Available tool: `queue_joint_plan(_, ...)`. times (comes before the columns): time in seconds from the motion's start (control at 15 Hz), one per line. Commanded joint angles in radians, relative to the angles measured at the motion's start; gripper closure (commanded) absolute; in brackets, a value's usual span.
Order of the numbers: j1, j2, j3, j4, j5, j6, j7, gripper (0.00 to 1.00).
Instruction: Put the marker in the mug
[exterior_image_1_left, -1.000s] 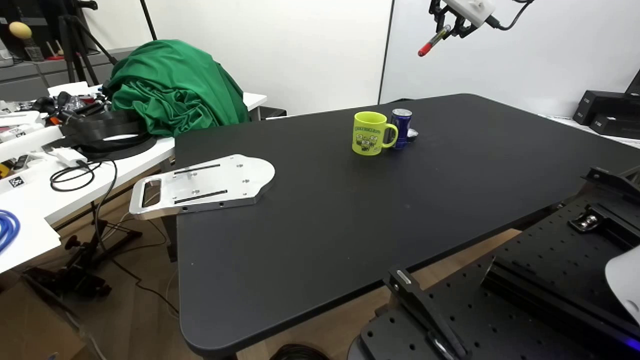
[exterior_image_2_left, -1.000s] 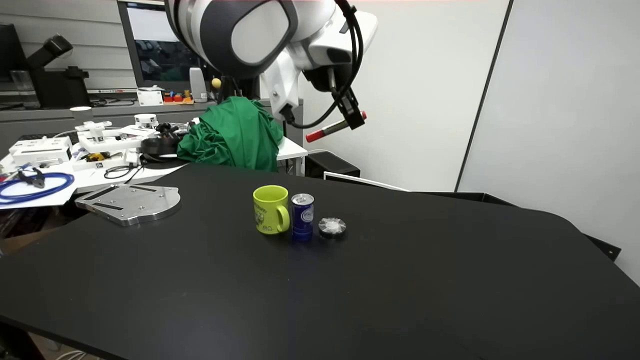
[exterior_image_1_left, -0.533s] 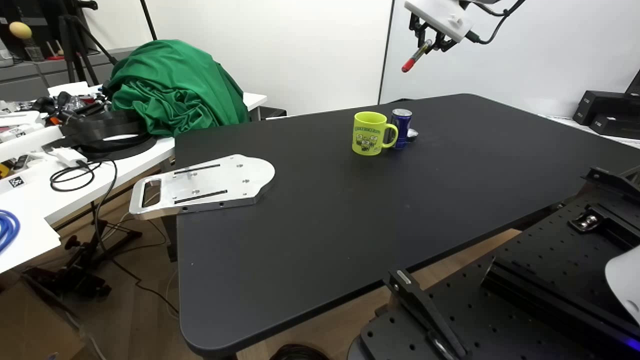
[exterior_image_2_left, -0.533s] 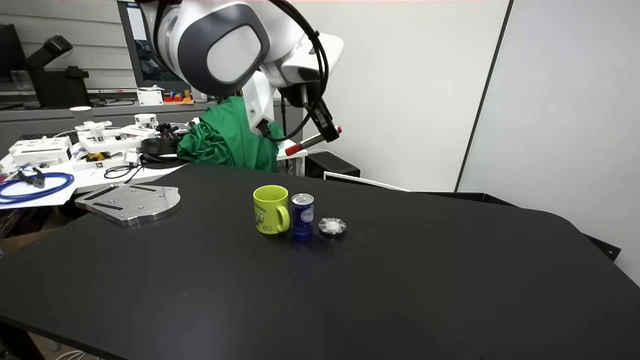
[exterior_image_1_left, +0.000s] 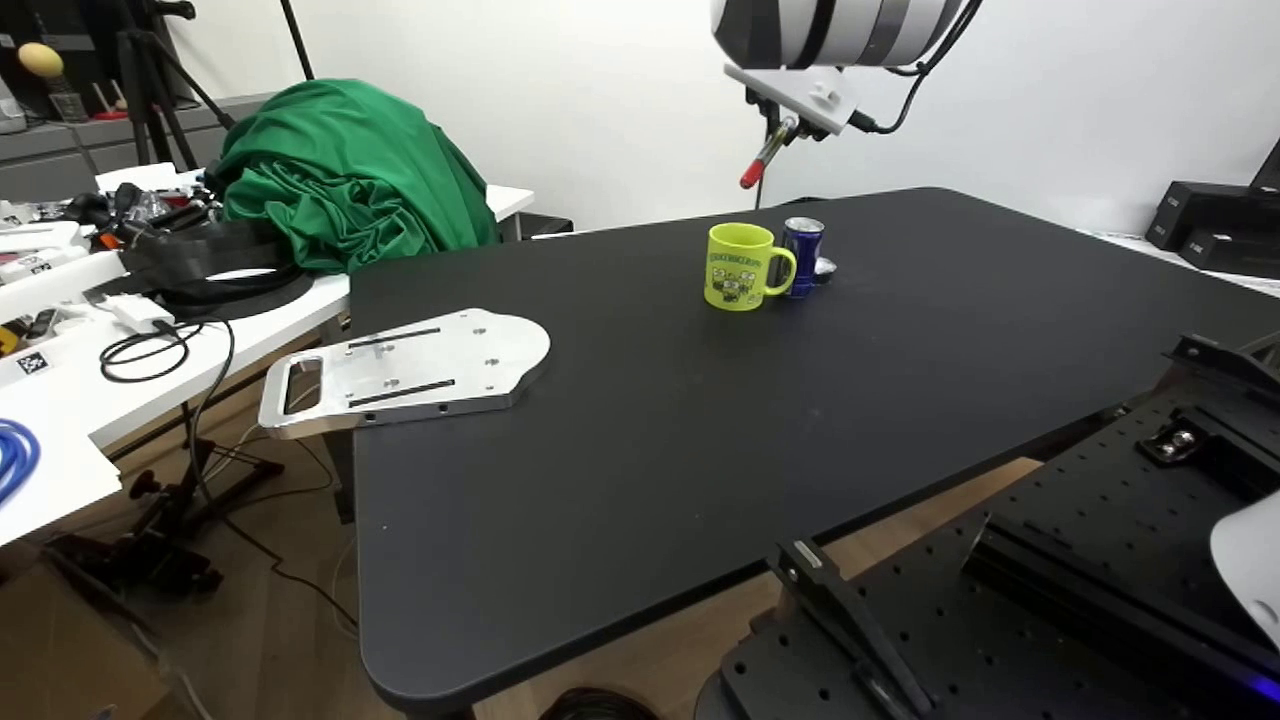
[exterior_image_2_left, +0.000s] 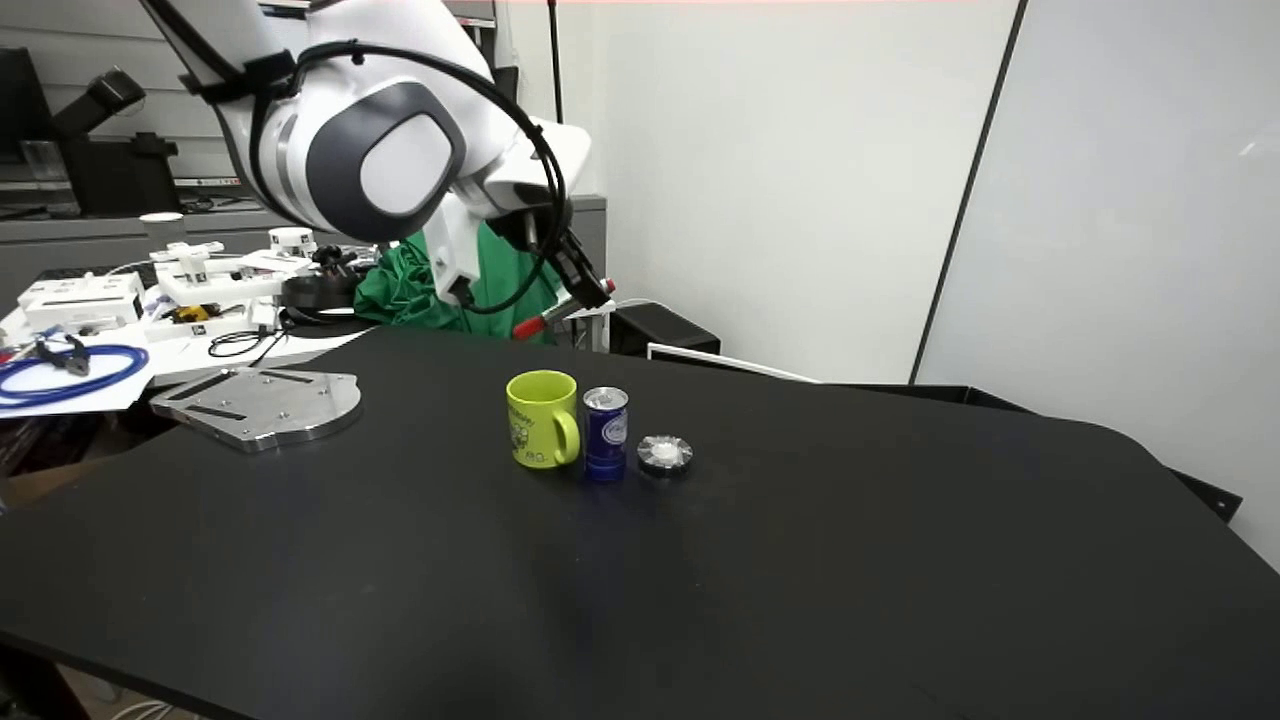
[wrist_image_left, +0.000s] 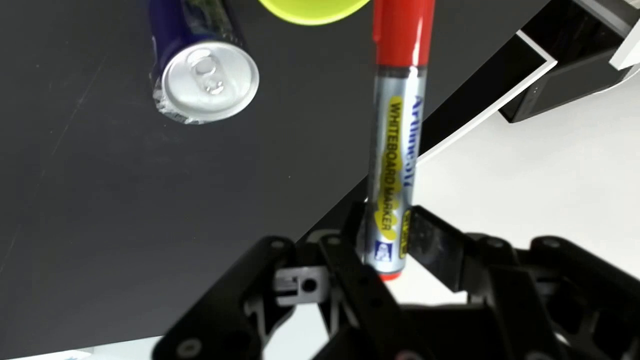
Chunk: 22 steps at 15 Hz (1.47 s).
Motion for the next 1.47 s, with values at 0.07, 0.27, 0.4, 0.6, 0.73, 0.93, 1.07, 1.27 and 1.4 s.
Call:
queue_joint_plan(0.07, 0.13, 0.195, -0.061, 0.086, 0.009, 0.001, 0.185, 0.93)
queue_joint_plan(0.27, 0.194, 0.307, -0.095, 0.132, 0.002, 0.0, 0.282, 0.93)
queue_joint_plan(0.4, 0.219, 0.369, -0.115, 0.156, 0.001, 0.0, 0.337, 0.93)
queue_joint_plan(0.6, 0.236, 0.435, -0.137, 0.178, 0.0, 0.0, 0.407, 0.93)
queue_joint_plan(0.73, 0.242, 0.465, -0.15, 0.186, -0.002, 0.001, 0.445, 0.93)
queue_joint_plan(0.93, 0.241, 0.48, -0.161, 0.182, -0.004, 0.001, 0.482, 0.93)
queue_joint_plan(1.07, 0.244, 0.482, -0.173, 0.176, -0.006, 0.001, 0.499, 0.93)
queue_joint_plan(1.27, 0.254, 0.478, -0.197, 0.167, -0.007, 0.001, 0.515, 0.93)
queue_joint_plan(1.4, 0.259, 0.474, -0.211, 0.162, -0.008, 0.001, 0.522, 0.93)
